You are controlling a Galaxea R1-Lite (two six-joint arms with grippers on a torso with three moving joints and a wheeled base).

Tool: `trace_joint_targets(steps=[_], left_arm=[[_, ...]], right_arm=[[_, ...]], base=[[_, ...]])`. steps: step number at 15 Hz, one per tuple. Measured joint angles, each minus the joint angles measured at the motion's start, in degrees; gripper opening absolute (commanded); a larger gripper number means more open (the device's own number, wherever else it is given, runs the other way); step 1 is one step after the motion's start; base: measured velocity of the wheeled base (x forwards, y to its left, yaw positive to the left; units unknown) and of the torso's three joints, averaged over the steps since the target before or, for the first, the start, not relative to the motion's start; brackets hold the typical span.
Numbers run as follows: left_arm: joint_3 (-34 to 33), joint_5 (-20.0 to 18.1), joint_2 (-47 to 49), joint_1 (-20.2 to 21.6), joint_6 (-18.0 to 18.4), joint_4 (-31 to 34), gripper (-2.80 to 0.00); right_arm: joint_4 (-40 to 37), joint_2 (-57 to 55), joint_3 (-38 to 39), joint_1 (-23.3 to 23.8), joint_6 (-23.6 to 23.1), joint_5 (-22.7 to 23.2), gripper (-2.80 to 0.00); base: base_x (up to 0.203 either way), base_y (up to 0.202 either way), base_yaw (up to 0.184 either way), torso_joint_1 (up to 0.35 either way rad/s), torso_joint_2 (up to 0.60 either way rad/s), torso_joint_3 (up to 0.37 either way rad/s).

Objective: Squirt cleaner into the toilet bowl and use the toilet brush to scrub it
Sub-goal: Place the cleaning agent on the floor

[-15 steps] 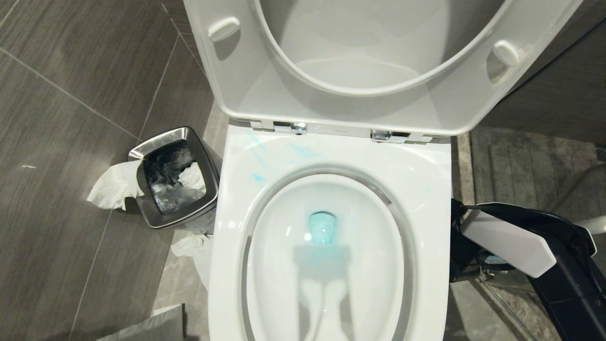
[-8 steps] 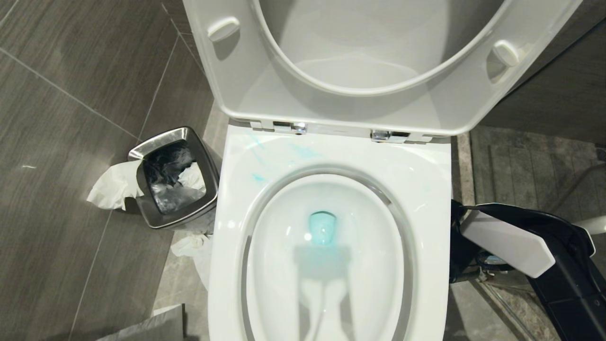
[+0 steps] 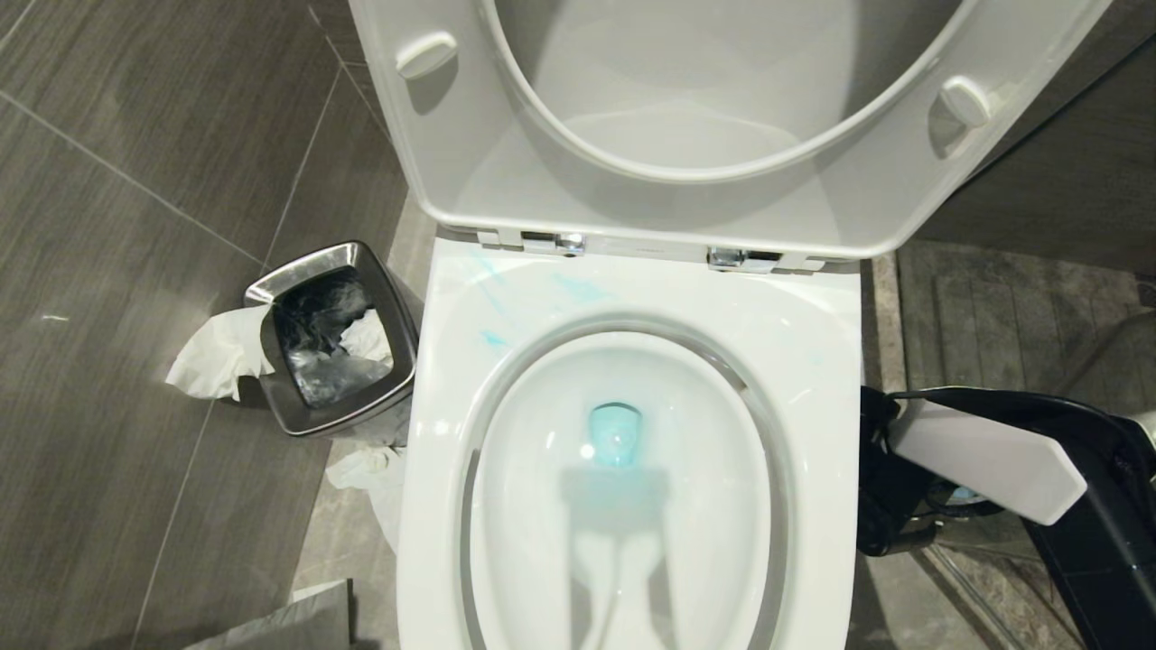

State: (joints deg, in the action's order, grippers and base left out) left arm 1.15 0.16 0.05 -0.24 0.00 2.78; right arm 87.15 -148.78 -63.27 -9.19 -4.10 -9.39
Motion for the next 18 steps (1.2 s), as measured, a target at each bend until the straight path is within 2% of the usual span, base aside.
trace_joint_targets(steps=[7, 15, 16, 18], left_arm=[[0.0, 0.0, 0.0, 0.0, 0.0, 0.0, -2.8], [0.0, 0.0, 0.0, 0.0, 0.0, 0.0, -2.8], [0.0, 0.0, 0.0, 0.0, 0.0, 0.0, -2.8], [0.0, 0.0, 0.0, 0.0, 0.0, 0.0, -2.8]], right_arm=[[0.1, 16.9, 23.4, -2.2, 0.4, -0.3, 0.0], [0.0, 39.4, 44.6, -2.3, 0.2, -4.9, 0.0], [0.0, 42.7, 46.8, -2.4, 0.1, -5.0, -2.8], [0.0, 49.1, 50.7, -2.3, 0.0, -5.3, -2.8]], base=[[0.0, 0.0, 0.0, 0.0, 0.0, 0.0], [0.0, 0.0, 0.0, 0.0, 0.0, 0.0], [0.0, 0.0, 0.0, 0.0, 0.0, 0.0], [0.0, 0.0, 0.0, 0.0, 0.0, 0.0]])
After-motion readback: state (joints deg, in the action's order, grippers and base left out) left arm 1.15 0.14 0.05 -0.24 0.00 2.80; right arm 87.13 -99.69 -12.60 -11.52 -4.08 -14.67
